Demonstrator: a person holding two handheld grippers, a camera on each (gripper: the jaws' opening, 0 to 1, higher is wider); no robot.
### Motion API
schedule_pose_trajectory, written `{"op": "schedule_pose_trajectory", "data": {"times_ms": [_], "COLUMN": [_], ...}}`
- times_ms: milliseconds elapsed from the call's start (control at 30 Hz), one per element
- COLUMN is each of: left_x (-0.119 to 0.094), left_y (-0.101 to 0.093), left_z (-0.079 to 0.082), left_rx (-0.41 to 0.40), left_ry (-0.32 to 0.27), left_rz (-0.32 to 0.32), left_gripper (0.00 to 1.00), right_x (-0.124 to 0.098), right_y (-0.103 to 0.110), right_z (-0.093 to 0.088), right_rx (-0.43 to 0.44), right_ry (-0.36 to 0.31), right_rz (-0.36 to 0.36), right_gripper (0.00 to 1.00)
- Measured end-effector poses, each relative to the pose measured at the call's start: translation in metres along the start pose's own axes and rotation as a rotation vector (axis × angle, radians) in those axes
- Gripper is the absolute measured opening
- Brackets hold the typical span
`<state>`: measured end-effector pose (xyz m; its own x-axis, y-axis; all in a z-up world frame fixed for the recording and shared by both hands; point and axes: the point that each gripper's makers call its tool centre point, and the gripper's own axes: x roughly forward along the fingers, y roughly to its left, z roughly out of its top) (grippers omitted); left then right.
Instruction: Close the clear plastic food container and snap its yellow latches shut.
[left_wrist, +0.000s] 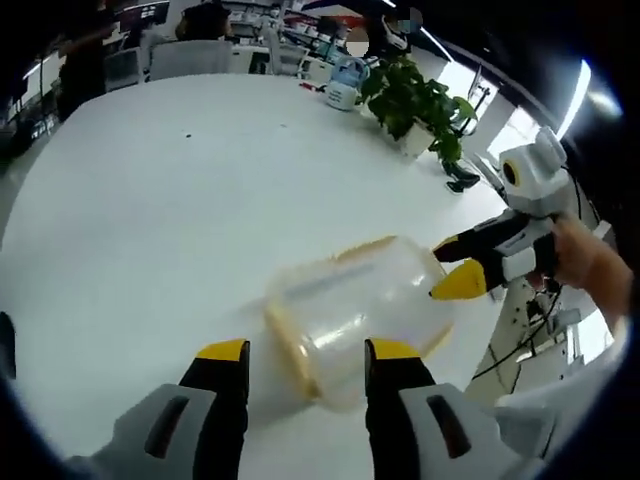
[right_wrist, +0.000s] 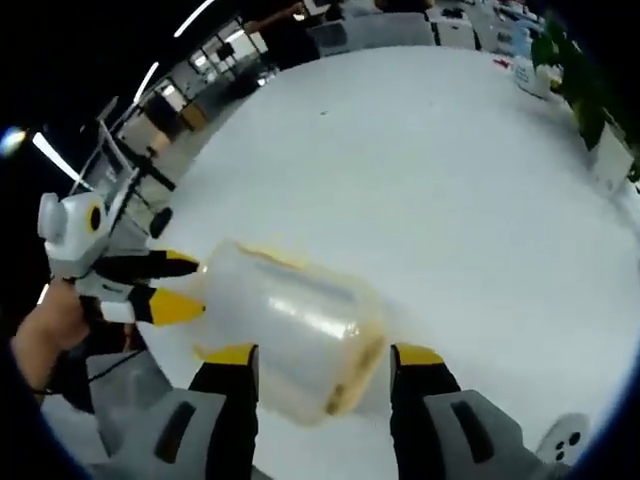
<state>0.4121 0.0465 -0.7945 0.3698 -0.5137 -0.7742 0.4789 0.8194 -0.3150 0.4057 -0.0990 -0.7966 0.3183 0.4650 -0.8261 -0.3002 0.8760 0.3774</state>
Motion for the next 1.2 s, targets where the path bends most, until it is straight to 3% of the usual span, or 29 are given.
{"op": "schedule_pose_trajectory", "data": {"times_ms": [100,167,467,533,567,600,667,733,767,1133,1200], "left_x": [0.001,0.003,0.004,0.004,0.004,0.005,0.005,0.004,0.004,0.006,0.006], "left_y": [-0.004,-0.01,-0.01,-0.011,-0.013,-0.01,-0.008,-0.009,-0.008,-0.009,-0.009], "left_z": [0.0,-0.001,-0.001,-0.001,0.0,0.001,0.001,0.0,-0.001,-0.001,0.0], "left_rx": [-0.036,-0.079,-0.027,-0.047,-0.053,-0.061,-0.068,-0.074,-0.1,-0.163,-0.1], "left_ry": [-0.004,-0.001,0.002,0.004,0.01,0.013,0.025,0.03,0.026,0.02,0.009], "left_rz": [-0.013,-0.054,-0.035,-0.032,-0.043,-0.033,-0.047,-0.045,-0.052,-0.054,-0.049], "left_gripper": [0.45,0.38,0.35,0.33,0.33,0.32,0.32,0.31,0.31,0.28,0.29], "right_x": [0.001,0.003,0.005,0.006,0.003,0.004,0.002,0.003,0.004,0.005,0.005], "right_y": [0.001,0.001,0.004,0.004,0.014,0.004,0.003,0.004,0.005,0.007,0.005], "right_z": [-0.001,-0.003,-0.004,-0.004,-0.014,-0.006,-0.009,-0.008,-0.006,-0.005,-0.005], "right_rx": [0.008,-0.002,0.008,-0.002,0.02,-0.021,0.022,-0.014,0.01,0.006,-0.003], "right_ry": [0.0,0.008,0.003,-0.014,0.034,-0.017,0.019,0.037,0.041,0.046,0.031], "right_rz": [-0.004,-0.01,-0.018,-0.021,0.04,-0.015,-0.001,-0.017,-0.013,-0.02,-0.01], "right_gripper": [0.44,0.44,0.42,0.41,0.38,0.38,0.38,0.38,0.38,0.36,0.37]}}
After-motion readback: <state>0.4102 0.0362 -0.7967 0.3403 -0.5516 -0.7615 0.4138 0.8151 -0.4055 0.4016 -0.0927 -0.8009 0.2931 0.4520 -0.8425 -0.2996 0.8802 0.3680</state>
